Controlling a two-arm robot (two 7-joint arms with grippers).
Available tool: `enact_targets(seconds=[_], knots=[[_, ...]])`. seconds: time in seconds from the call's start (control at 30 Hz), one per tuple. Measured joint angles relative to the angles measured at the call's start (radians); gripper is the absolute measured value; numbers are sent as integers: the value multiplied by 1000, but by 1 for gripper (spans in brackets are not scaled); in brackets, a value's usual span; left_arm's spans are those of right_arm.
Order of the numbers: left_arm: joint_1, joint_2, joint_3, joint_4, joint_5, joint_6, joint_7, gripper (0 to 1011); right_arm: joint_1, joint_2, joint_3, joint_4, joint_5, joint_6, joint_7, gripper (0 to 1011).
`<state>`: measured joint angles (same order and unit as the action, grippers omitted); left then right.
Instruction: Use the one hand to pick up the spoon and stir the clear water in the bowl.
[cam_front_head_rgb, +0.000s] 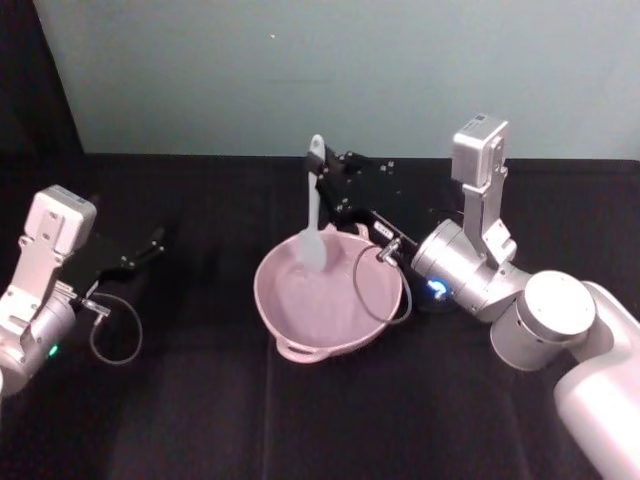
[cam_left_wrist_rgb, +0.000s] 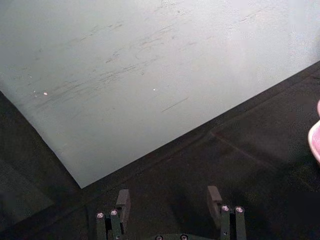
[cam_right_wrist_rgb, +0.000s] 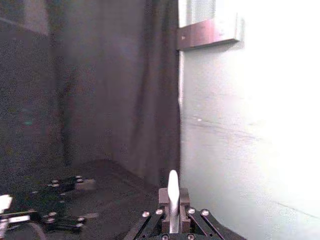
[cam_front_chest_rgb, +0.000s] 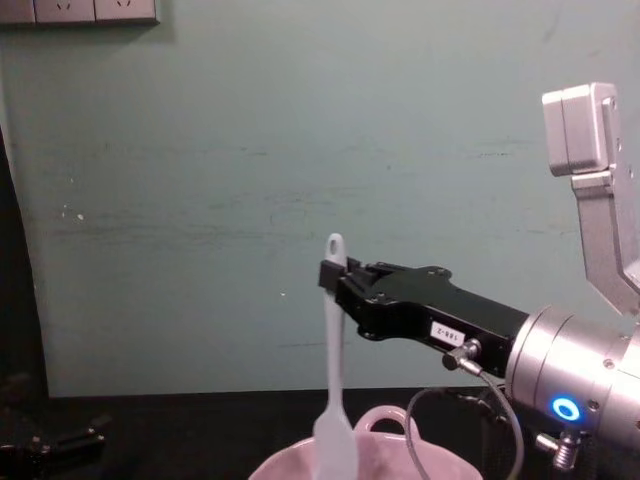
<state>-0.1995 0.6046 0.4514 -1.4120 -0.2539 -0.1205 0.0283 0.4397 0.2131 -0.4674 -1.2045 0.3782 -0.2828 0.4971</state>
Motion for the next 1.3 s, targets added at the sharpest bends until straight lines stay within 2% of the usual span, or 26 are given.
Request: enact_targets(seconds=[0.17, 0.33, 0.67, 0.9, 1.07, 1.3], knots=[[0, 0, 0, 0, 0, 0, 0, 1011, 6, -2, 20, 15, -30, -6, -31, 114], [0, 0, 0, 0, 0, 0, 0, 1011, -5, 12, 42, -5, -50, -2, -46, 114], [0, 0, 0, 0, 0, 0, 0, 1011, -87, 80, 74, -137, -59, 58, -25, 114], [0, 0, 0, 0, 0, 0, 0, 1011, -160, 106, 71, -233, -17, 85, 15, 114], [0, 0, 0, 0, 0, 0, 0, 1011, -166, 91, 51, -234, -6, 82, 24, 114], [0, 0, 0, 0, 0, 0, 0, 1011, -116, 31, 20, -150, 13, 61, 39, 114]])
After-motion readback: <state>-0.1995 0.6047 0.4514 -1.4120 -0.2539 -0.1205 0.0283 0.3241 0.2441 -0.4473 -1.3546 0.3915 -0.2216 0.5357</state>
